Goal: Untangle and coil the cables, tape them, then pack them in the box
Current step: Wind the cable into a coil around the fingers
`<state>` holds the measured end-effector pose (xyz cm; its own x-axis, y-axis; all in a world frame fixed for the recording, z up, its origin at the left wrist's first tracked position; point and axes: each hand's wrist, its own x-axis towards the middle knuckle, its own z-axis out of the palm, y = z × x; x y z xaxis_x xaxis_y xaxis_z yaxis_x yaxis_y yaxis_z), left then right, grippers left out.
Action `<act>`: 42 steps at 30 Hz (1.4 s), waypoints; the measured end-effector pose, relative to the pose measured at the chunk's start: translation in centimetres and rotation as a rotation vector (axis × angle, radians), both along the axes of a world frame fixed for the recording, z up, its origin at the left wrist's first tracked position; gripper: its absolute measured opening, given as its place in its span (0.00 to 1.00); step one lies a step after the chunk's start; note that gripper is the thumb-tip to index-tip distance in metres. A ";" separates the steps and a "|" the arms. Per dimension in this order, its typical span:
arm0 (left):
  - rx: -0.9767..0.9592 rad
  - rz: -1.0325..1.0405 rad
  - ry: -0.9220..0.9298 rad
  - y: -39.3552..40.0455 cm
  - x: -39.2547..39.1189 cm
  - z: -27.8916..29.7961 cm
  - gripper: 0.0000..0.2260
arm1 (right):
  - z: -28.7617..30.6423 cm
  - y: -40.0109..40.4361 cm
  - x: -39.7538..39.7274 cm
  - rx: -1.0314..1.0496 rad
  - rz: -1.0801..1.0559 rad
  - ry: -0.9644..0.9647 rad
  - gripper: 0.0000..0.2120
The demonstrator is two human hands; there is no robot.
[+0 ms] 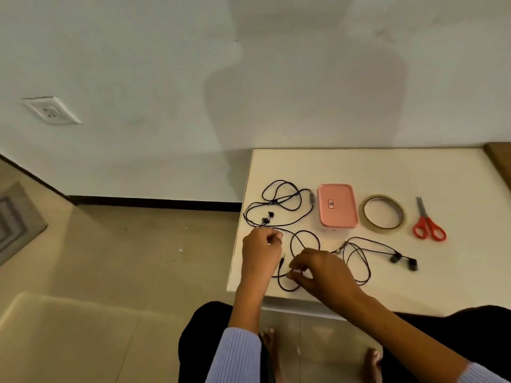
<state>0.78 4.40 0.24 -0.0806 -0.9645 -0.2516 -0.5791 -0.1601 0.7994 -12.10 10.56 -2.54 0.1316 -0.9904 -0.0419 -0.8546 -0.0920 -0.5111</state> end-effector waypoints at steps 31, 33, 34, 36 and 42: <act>-0.271 -0.269 0.227 0.5 -4.3 2.4 0.07 | 4.4 -1.7 -6.3 -0.401 -0.262 -0.366 0.07; -0.246 -0.267 0.258 0.5 -4.9 2.5 0.05 | 4.7 -1.6 -6.5 -0.373 -0.271 -0.416 0.08; -0.219 -0.256 0.288 0.4 -5.2 2.5 0.04 | 4.8 -1.6 -6.7 -0.339 -0.282 -0.459 0.08; -0.092 -0.220 0.406 0.3 -5.4 2.9 0.04 | 5.1 -1.7 -7.5 -0.246 -0.295 -0.545 0.09; 0.288 -0.191 0.738 0.4 -5.3 4.3 0.08 | 5.7 -1.6 -9.4 -0.222 -0.254 -0.600 0.06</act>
<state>-4.49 4.85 4.55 -0.4794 -0.8228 -0.3052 0.0422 -0.3690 0.9285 -21.54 8.97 3.20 -0.1691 -0.9702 0.1736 -0.4387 -0.0836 -0.8947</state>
